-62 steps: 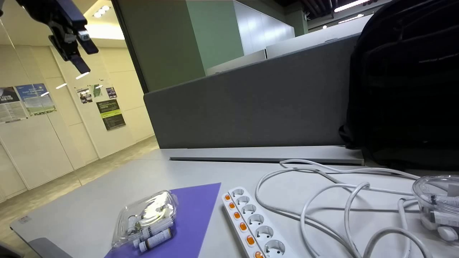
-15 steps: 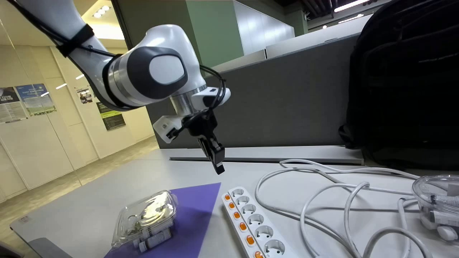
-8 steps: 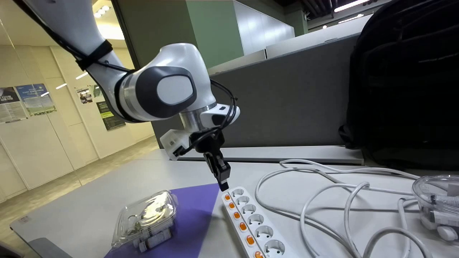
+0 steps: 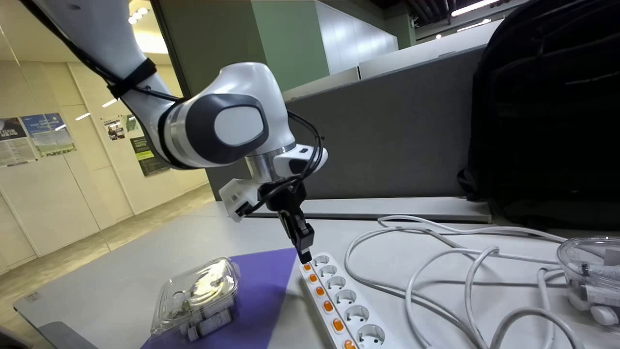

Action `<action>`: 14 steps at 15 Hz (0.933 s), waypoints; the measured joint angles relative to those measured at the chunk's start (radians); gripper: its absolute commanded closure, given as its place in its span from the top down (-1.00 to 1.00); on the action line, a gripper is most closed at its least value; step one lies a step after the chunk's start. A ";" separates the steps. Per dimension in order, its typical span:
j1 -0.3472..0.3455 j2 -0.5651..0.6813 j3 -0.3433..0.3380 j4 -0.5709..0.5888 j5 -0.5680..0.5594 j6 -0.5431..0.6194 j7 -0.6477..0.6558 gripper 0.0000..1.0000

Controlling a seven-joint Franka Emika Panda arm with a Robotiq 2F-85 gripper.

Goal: Turn on the second switch from the left side of the adapter

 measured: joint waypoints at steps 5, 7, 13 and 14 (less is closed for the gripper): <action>0.005 0.034 -0.010 0.003 0.009 0.003 0.000 -1.00; 0.010 0.045 -0.010 0.006 0.012 0.007 0.000 -1.00; 0.018 0.075 -0.012 0.028 0.030 0.016 0.000 -1.00; 0.018 0.083 -0.013 0.034 0.036 0.016 0.000 -1.00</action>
